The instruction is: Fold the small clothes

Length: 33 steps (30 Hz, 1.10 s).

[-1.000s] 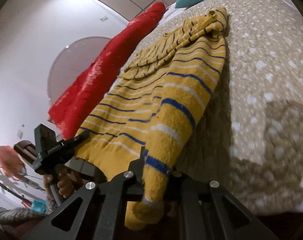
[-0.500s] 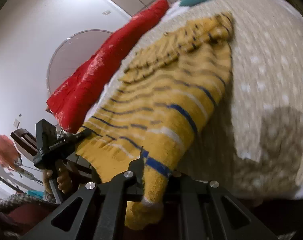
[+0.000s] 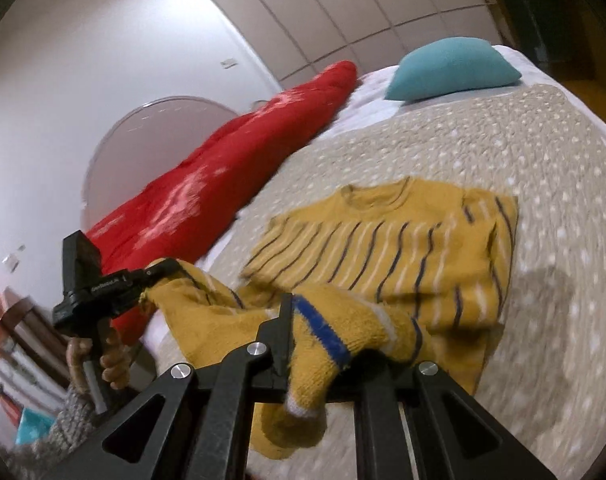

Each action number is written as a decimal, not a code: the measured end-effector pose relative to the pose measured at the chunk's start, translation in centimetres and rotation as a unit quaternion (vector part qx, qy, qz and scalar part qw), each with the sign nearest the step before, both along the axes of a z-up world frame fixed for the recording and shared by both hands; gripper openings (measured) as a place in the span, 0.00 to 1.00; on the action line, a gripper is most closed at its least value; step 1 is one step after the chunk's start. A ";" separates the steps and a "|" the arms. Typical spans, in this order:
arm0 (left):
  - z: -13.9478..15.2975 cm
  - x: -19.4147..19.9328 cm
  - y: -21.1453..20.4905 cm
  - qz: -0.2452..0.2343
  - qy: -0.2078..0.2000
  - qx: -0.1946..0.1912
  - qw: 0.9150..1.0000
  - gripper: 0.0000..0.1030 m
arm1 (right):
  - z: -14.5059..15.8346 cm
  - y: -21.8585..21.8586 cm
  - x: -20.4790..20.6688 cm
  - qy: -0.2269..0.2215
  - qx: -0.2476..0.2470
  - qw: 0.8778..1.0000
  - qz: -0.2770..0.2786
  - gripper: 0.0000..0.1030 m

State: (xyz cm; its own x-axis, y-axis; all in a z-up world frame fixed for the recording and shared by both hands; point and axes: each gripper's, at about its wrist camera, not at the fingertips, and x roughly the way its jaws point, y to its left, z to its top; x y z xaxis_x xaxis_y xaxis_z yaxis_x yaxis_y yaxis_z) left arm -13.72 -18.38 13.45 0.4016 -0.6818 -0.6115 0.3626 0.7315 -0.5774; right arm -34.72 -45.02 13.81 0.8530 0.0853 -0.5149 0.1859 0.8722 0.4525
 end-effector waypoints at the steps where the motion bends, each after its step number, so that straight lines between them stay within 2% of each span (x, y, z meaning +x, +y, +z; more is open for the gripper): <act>1: -0.5 1.1 -0.4 0.003 0.011 0.000 1.000 0.07 | -0.2 -0.8 1.1 0.005 0.002 1.000 -0.007 0.09; 8: -3.8 8.0 -4.0 0.014 0.046 0.036 0.998 0.08 | -2.4 -6.3 8.1 0.042 0.031 0.998 -0.040 0.10; 11: -5.5 11.3 -4.8 0.024 0.080 0.028 0.996 0.08 | -3.9 -9.4 10.6 0.048 0.082 0.994 -0.046 0.12; 14: -6.9 13.7 -5.3 0.030 0.113 0.009 0.993 0.14 | -6.0 -12.9 12.7 0.051 0.155 0.985 -0.064 0.15; 16: -7.7 15.0 -5.2 0.023 0.135 -0.027 0.990 0.21 | -7.4 -14.7 13.9 0.057 0.185 0.978 -0.072 0.17; 18: -8.1 16.0 -4.7 0.017 0.149 -0.078 0.986 0.46 | -8.5 -16.0 15.0 0.056 0.214 0.972 -0.074 0.28; 19: -8.3 16.3 -4.3 0.024 0.153 -0.100 0.983 0.50 | -8.9 -16.5 15.2 0.050 0.230 0.969 -0.074 0.38; 21: -8.2 16.6 -3.5 0.041 0.146 -0.114 0.982 0.60 | -9.6 -17.6 15.6 0.034 0.265 0.960 -0.082 0.45; 23: -7.9 16.8 -2.9 0.053 0.135 -0.103 0.984 0.63 | -10.1 -18.5 15.8 0.019 0.287 0.953 -0.093 0.58; 27: -8.2 16.9 -2.2 0.060 0.132 -0.067 0.987 0.63 | -10.4 -19.7 16.2 0.017 0.305 0.947 -0.102 0.61; 33: -7.6 15.1 -1.1 0.047 0.100 -0.002 0.994 0.65 | -7.8 -19.9 15.0 0.022 0.248 0.962 -0.115 0.61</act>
